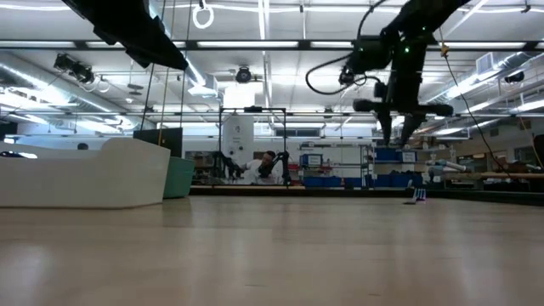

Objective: Sort silverware by color (type)
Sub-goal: Put the blue fork into the white bin

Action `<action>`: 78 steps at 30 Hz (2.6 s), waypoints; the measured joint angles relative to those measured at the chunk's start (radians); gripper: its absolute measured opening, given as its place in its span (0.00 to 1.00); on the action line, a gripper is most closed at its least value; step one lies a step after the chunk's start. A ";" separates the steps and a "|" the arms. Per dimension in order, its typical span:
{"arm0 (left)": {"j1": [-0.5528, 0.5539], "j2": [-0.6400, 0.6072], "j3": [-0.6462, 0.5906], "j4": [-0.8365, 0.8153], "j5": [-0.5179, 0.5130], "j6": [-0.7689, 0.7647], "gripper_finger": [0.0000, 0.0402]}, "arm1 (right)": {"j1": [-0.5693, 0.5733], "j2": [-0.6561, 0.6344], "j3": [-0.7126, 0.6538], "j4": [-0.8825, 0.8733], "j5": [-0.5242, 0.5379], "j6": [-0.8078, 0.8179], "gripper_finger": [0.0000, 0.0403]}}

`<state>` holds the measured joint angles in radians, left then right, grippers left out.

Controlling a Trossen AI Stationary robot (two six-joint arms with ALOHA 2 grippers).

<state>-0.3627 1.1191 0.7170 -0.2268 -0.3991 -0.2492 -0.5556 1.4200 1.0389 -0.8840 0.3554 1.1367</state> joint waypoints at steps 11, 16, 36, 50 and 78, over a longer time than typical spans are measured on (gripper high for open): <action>0.002 0.000 0.001 0.060 -0.001 0.110 0.26 | -0.024 0.001 -0.191 0.119 -0.067 0.153 0.33; 0.002 0.000 0.001 0.061 -0.001 0.156 0.26 | -0.042 0.001 -0.256 0.182 -0.065 0.178 0.33; 0.002 0.000 0.001 0.160 -0.002 0.451 0.26 | -0.149 0.006 -0.377 0.385 -0.099 0.127 0.33; 0.098 0.000 0.001 0.162 0.000 0.470 0.26 | -0.153 0.142 -0.315 0.349 -0.092 0.055 0.31; 0.175 0.000 0.001 0.149 0.000 0.418 0.26 | -0.152 0.016 -0.312 0.331 -0.239 -0.404 0.03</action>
<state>-0.1876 1.1194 0.7181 -0.0780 -0.3988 0.1684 -0.7077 1.4361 0.7269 -0.5526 0.1159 0.7325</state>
